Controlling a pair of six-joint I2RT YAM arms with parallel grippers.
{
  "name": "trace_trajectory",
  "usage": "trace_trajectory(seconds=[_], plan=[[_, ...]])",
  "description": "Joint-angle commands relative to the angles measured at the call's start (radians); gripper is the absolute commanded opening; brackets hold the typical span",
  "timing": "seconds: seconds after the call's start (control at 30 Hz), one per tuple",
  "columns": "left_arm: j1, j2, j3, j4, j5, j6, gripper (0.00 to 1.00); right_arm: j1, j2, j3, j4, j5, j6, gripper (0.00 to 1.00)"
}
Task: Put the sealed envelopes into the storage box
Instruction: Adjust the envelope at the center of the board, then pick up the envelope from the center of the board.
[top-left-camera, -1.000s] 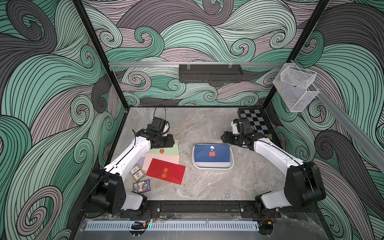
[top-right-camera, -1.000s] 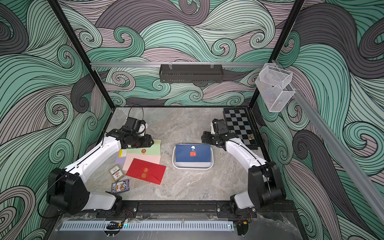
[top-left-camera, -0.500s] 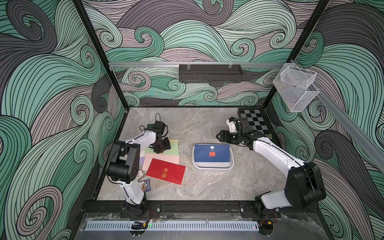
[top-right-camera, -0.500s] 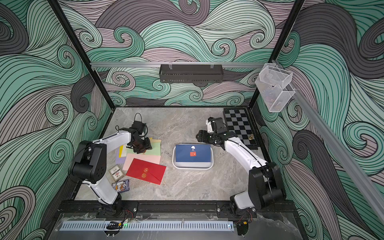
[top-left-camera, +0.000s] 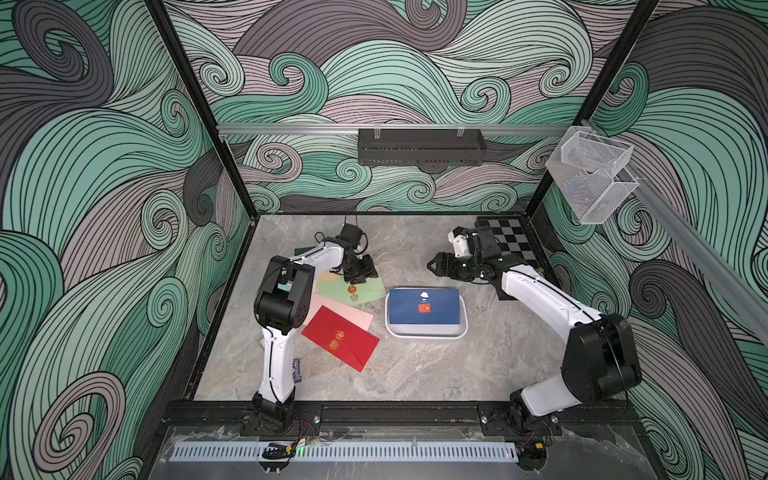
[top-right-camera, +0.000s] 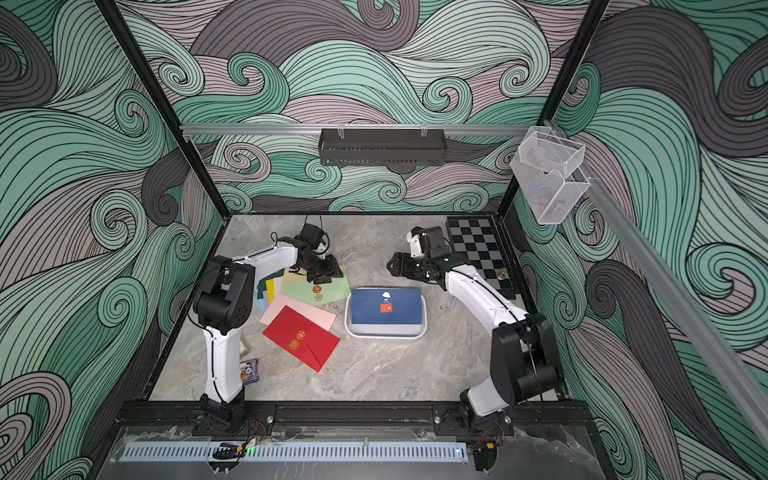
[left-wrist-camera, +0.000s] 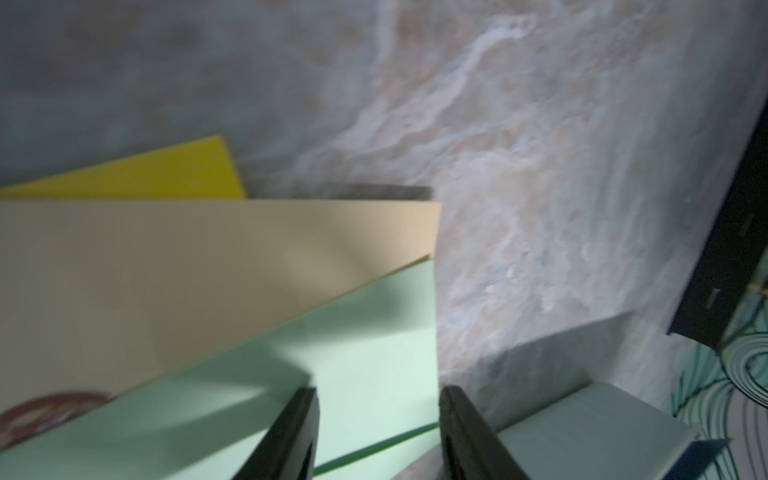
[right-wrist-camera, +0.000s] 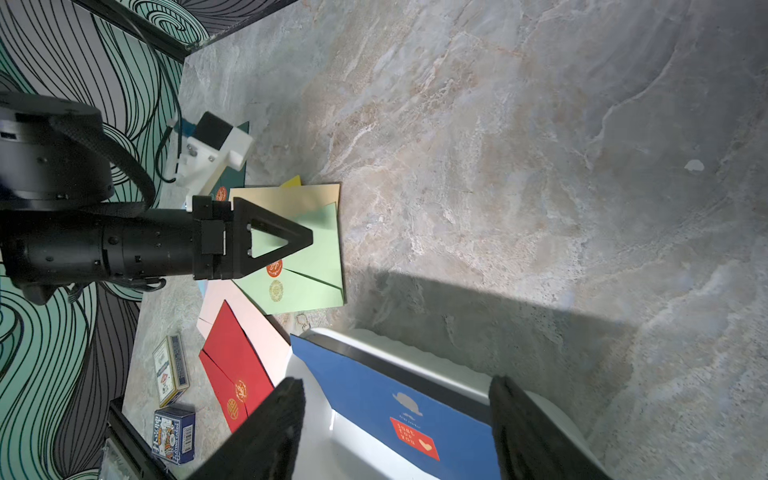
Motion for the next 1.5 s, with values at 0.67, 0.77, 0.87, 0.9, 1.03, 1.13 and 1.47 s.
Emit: trace_trajectory(seconds=[0.67, 0.77, 0.87, 0.9, 1.03, 1.13, 1.47], plan=[[0.212, -0.393, -0.446, -0.049, -0.228, -0.002, 0.38, 0.143, 0.625, 0.546, -0.09, -0.274, -0.018, 0.68], [0.214, -0.365, -0.451, -0.029, -0.199, -0.007, 0.35, 0.163, 0.682, 0.599, -0.093, -0.271, -0.009, 0.68], [0.215, -0.351, -0.459, -0.022, -0.197, -0.008, 0.34, 0.175, 0.74, 0.651, -0.123, -0.272, -0.005, 0.68], [0.215, -0.351, -0.462, -0.02, -0.2, -0.008, 0.34, 0.178, 0.755, 0.668, -0.134, -0.273, -0.007, 0.68], [0.215, -0.352, -0.47, -0.015, -0.193, -0.01, 0.34, 0.194, 0.789, 0.697, -0.154, -0.278, -0.015, 0.68], [0.215, -0.349, -0.471, -0.01, -0.186, -0.01, 0.34, 0.202, 0.807, 0.706, -0.16, -0.3, -0.006, 0.68], [0.215, -0.338, -0.474, -0.009, -0.176, -0.005, 0.34, 0.224, 0.816, 0.781, -0.165, -0.405, 0.046, 0.65]])
